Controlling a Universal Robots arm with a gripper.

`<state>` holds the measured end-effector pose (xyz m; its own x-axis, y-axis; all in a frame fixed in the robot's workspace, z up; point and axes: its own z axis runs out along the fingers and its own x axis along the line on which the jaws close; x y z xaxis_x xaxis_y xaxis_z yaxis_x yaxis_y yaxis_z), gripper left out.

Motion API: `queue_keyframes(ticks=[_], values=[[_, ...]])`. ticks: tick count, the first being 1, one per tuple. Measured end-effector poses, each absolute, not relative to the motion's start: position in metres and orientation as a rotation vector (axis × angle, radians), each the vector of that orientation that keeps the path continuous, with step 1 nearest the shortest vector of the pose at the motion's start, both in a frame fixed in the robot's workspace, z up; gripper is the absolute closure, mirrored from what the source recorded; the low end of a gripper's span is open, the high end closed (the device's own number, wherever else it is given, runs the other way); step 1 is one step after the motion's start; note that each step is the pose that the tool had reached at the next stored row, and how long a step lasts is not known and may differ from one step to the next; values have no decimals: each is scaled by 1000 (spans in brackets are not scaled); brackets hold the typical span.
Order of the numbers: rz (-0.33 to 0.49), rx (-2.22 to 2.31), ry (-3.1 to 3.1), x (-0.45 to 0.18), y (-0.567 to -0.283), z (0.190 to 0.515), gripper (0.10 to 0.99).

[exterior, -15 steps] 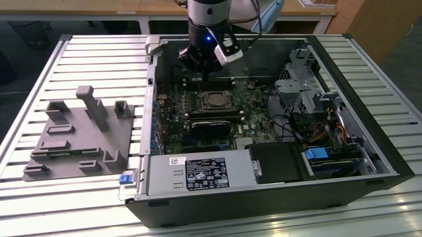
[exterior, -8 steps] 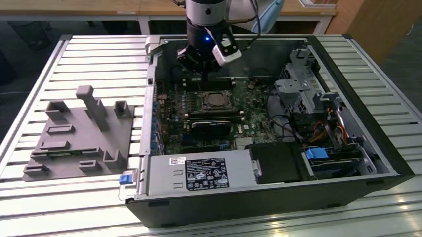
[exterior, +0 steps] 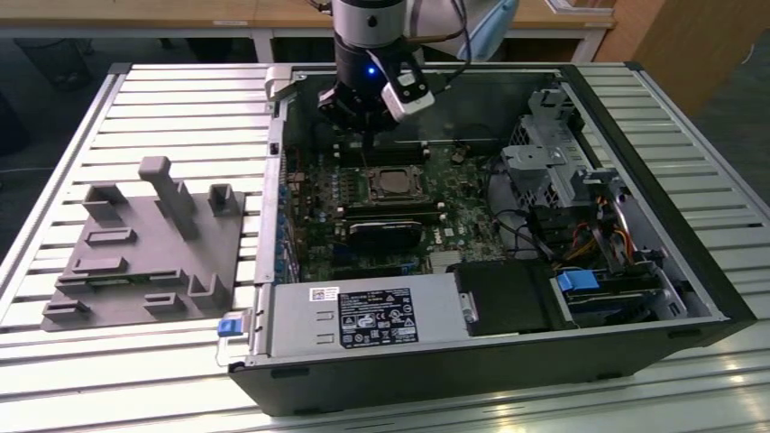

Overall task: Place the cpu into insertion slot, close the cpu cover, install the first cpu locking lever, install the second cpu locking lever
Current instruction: 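Install the first cpu locking lever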

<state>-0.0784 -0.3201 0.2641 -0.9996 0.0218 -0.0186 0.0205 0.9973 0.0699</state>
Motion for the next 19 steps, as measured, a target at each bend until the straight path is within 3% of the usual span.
queue_keyframes(ticks=[19], values=[[109,29,3120,-105,-310,258,980]])
